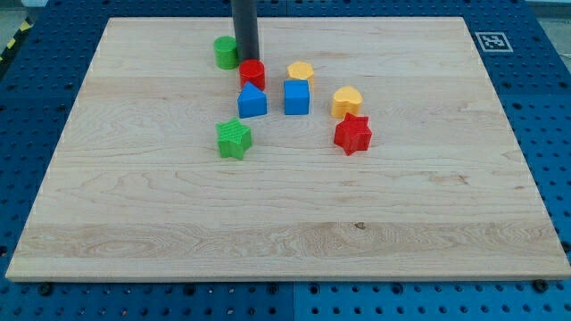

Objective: Slide the green circle to the top left corner of the board

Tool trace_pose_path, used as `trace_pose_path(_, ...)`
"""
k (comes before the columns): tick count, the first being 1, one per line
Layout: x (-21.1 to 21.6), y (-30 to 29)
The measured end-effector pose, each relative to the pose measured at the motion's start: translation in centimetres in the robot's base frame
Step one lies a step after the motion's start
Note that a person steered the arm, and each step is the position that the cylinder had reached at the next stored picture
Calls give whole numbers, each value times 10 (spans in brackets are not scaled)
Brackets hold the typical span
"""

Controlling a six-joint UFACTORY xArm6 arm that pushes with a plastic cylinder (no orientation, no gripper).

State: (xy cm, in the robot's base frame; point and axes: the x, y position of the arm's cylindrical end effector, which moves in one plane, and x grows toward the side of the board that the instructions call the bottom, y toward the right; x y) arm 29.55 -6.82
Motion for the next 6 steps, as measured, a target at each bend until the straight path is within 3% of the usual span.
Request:
trace_pose_path(2,-5,-48)
trace_pose_path(4,-47,-116)
trace_pose_path(5,-45,-111)
trace_pose_path(6,-15,-82)
